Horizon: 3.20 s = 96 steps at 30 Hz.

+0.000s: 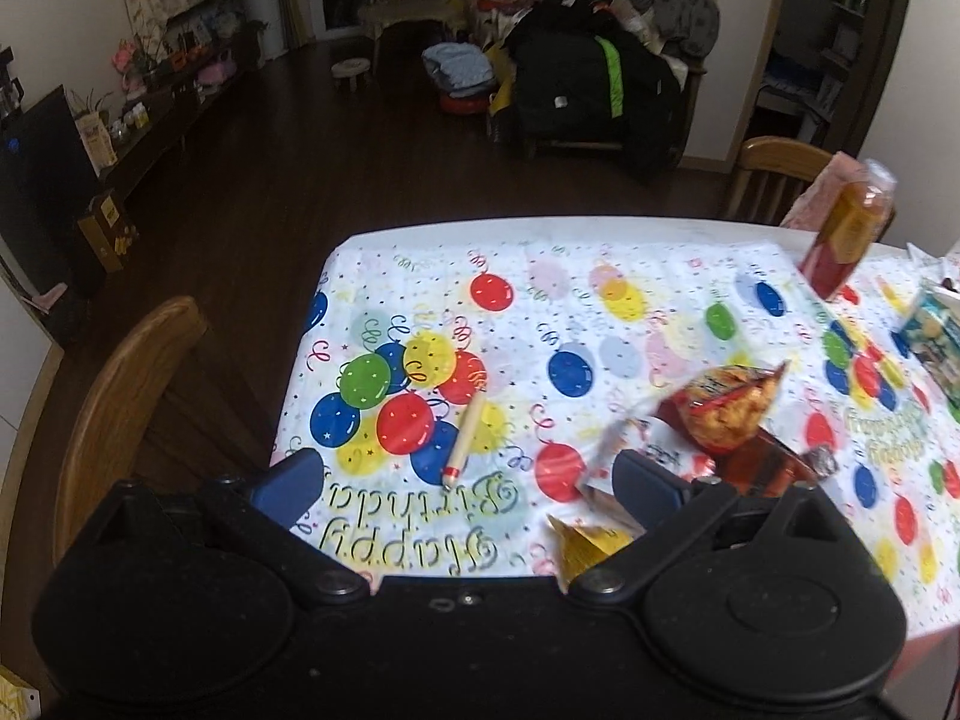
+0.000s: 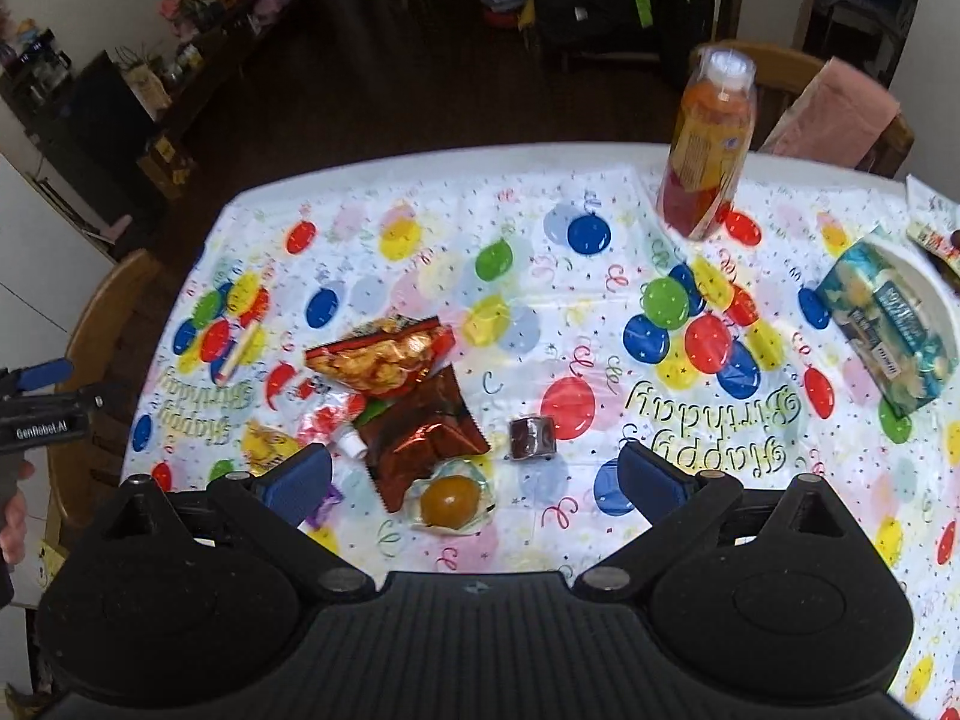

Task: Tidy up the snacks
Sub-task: 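Move both tools back over the remaining snacks on the table, then grasp the cream stick with left tool while right tool grasps brown chocolate square, then carry stick and chocolate square into the white box and open both tools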

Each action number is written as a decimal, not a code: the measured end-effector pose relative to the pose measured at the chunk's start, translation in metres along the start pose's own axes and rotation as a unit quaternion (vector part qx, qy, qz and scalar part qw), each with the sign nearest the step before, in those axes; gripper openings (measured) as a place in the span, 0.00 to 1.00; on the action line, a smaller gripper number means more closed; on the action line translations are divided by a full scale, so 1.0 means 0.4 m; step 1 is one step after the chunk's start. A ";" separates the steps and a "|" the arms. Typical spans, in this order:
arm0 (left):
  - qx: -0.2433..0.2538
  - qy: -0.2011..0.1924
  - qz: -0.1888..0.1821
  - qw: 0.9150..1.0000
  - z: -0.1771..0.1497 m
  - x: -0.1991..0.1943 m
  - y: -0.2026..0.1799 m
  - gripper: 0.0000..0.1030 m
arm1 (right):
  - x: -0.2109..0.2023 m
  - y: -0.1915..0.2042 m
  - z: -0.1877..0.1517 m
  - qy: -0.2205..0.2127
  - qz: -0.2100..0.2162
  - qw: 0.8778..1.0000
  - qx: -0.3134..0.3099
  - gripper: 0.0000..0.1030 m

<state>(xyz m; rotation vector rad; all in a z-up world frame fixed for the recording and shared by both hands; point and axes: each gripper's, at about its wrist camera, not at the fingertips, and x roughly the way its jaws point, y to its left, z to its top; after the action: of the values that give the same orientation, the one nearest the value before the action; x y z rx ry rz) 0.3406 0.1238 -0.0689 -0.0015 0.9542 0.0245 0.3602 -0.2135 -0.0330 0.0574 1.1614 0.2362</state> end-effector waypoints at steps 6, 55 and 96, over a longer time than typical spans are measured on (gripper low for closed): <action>-0.018 0.022 0.004 1.000 0.025 0.111 0.024 0.97 | 0.113 -0.042 0.037 0.036 -0.012 0.999 0.004 0.99; -0.024 0.120 0.003 0.992 0.012 0.362 0.031 0.09 | 0.361 -0.129 0.013 0.111 0.012 0.993 0.042 0.29; -0.050 0.161 -0.051 0.984 -0.199 0.164 0.017 0.25 | -0.048 -0.098 -0.232 0.044 0.053 0.997 0.046 0.29</action>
<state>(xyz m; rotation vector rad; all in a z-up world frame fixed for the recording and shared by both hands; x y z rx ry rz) 0.3135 0.1309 -0.1684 -0.1503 1.2736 -0.0232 0.2742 -0.2630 -0.0594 0.1912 1.2592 0.2803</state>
